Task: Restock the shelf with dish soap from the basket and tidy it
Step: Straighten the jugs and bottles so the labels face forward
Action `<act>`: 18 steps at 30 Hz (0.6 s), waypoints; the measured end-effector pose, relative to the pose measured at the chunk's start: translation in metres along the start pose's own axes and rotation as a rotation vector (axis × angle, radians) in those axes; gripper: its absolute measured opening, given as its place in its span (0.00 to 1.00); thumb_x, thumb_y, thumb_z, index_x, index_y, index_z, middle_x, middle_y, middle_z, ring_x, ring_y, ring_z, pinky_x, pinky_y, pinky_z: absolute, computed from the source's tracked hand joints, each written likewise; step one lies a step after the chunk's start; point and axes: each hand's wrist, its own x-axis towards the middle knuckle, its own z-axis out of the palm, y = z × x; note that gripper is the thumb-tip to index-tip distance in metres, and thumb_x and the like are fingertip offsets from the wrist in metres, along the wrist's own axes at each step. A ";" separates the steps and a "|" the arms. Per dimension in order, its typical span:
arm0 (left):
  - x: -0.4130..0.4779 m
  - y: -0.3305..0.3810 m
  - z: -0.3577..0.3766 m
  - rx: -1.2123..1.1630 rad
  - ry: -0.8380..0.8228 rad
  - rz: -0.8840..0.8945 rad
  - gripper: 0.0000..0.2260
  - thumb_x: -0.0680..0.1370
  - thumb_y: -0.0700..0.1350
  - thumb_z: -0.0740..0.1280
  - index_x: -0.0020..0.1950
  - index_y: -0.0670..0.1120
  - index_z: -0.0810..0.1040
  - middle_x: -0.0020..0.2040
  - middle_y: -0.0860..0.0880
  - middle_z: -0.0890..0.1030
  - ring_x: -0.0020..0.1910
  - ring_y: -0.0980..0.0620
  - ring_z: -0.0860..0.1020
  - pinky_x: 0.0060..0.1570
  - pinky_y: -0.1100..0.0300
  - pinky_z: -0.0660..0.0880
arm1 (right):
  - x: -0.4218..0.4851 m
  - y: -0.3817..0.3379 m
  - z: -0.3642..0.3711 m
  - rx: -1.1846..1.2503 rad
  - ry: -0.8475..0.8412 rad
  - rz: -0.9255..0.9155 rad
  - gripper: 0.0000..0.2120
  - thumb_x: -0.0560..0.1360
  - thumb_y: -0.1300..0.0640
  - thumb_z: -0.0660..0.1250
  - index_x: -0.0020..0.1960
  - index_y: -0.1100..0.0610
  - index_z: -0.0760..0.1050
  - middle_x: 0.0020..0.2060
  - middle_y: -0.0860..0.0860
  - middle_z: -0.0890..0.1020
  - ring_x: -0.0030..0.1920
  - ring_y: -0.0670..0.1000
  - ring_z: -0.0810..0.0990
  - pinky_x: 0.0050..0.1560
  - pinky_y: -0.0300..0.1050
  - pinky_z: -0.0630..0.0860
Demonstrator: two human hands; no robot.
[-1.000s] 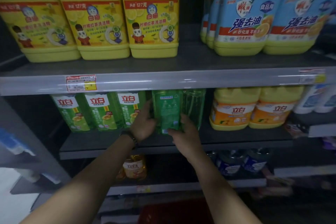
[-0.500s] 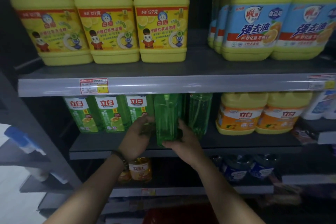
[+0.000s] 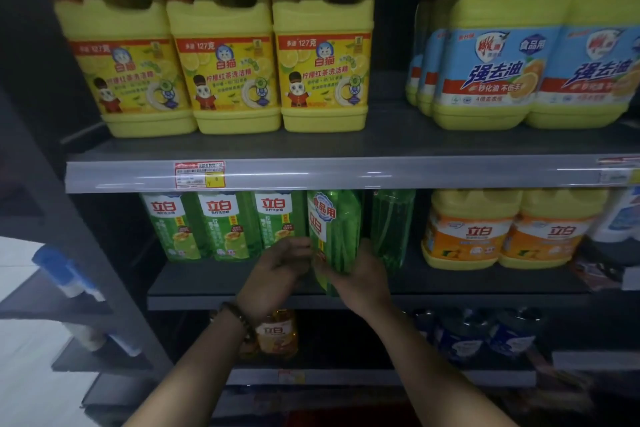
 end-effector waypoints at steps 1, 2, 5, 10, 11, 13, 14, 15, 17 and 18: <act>0.003 0.004 -0.003 0.008 -0.003 0.005 0.16 0.81 0.32 0.67 0.63 0.50 0.79 0.59 0.48 0.85 0.58 0.47 0.83 0.60 0.44 0.80 | 0.000 -0.002 -0.002 -0.004 -0.014 -0.015 0.33 0.69 0.35 0.80 0.65 0.49 0.73 0.60 0.47 0.85 0.58 0.49 0.84 0.56 0.48 0.84; 0.007 0.006 -0.005 0.039 0.000 0.026 0.17 0.81 0.33 0.68 0.62 0.54 0.78 0.59 0.53 0.83 0.58 0.51 0.82 0.62 0.43 0.79 | 0.001 -0.001 -0.002 -0.002 -0.032 -0.017 0.32 0.70 0.37 0.81 0.67 0.50 0.74 0.61 0.47 0.85 0.59 0.49 0.84 0.58 0.47 0.83; 0.022 0.009 -0.007 0.153 -0.026 0.097 0.23 0.79 0.36 0.71 0.66 0.61 0.75 0.64 0.63 0.78 0.66 0.63 0.75 0.68 0.51 0.74 | 0.005 0.005 -0.002 -0.041 -0.043 0.002 0.36 0.66 0.33 0.78 0.69 0.47 0.76 0.62 0.46 0.85 0.61 0.51 0.84 0.61 0.51 0.82; 0.033 0.011 -0.003 0.249 -0.128 0.113 0.26 0.79 0.38 0.72 0.75 0.54 0.71 0.68 0.59 0.79 0.67 0.62 0.76 0.62 0.63 0.76 | 0.013 0.009 0.000 -0.131 -0.047 0.001 0.35 0.67 0.34 0.78 0.69 0.48 0.76 0.62 0.47 0.85 0.61 0.52 0.85 0.60 0.53 0.83; 0.032 0.010 -0.002 0.271 -0.128 0.117 0.25 0.80 0.38 0.72 0.75 0.53 0.71 0.68 0.58 0.79 0.67 0.63 0.76 0.60 0.65 0.75 | 0.011 0.004 -0.002 -0.127 -0.020 -0.002 0.34 0.69 0.40 0.81 0.70 0.50 0.75 0.62 0.49 0.85 0.61 0.53 0.85 0.60 0.51 0.83; 0.028 0.006 -0.002 0.294 -0.112 0.126 0.23 0.81 0.41 0.71 0.74 0.53 0.70 0.69 0.57 0.78 0.68 0.60 0.76 0.63 0.61 0.77 | 0.007 0.002 -0.003 -0.083 0.022 0.022 0.33 0.71 0.50 0.83 0.70 0.55 0.72 0.61 0.50 0.85 0.61 0.52 0.85 0.56 0.44 0.82; 0.027 0.004 -0.003 0.292 -0.099 0.125 0.23 0.81 0.42 0.71 0.74 0.54 0.71 0.69 0.57 0.78 0.68 0.58 0.76 0.66 0.55 0.78 | 0.005 0.002 -0.003 -0.058 0.045 0.030 0.32 0.72 0.53 0.83 0.70 0.56 0.71 0.60 0.49 0.85 0.59 0.51 0.85 0.52 0.39 0.80; 0.025 0.001 -0.004 0.286 -0.090 0.121 0.22 0.81 0.43 0.72 0.73 0.55 0.71 0.69 0.57 0.78 0.68 0.57 0.78 0.68 0.50 0.78 | 0.003 0.003 -0.003 -0.050 0.073 0.035 0.30 0.73 0.56 0.83 0.68 0.57 0.72 0.58 0.49 0.85 0.58 0.50 0.85 0.49 0.37 0.79; 0.020 0.000 -0.003 0.277 -0.094 0.140 0.21 0.82 0.42 0.71 0.73 0.56 0.72 0.69 0.58 0.79 0.66 0.58 0.79 0.67 0.49 0.79 | -0.003 0.005 -0.001 -0.053 0.141 0.016 0.25 0.74 0.58 0.81 0.66 0.56 0.73 0.56 0.51 0.86 0.57 0.51 0.86 0.50 0.42 0.81; 0.017 0.000 -0.001 0.276 -0.095 0.159 0.21 0.82 0.40 0.70 0.73 0.55 0.72 0.69 0.58 0.78 0.66 0.59 0.79 0.67 0.50 0.79 | -0.005 0.006 0.002 -0.067 0.173 -0.002 0.24 0.75 0.58 0.80 0.66 0.56 0.74 0.57 0.51 0.87 0.57 0.53 0.86 0.53 0.46 0.83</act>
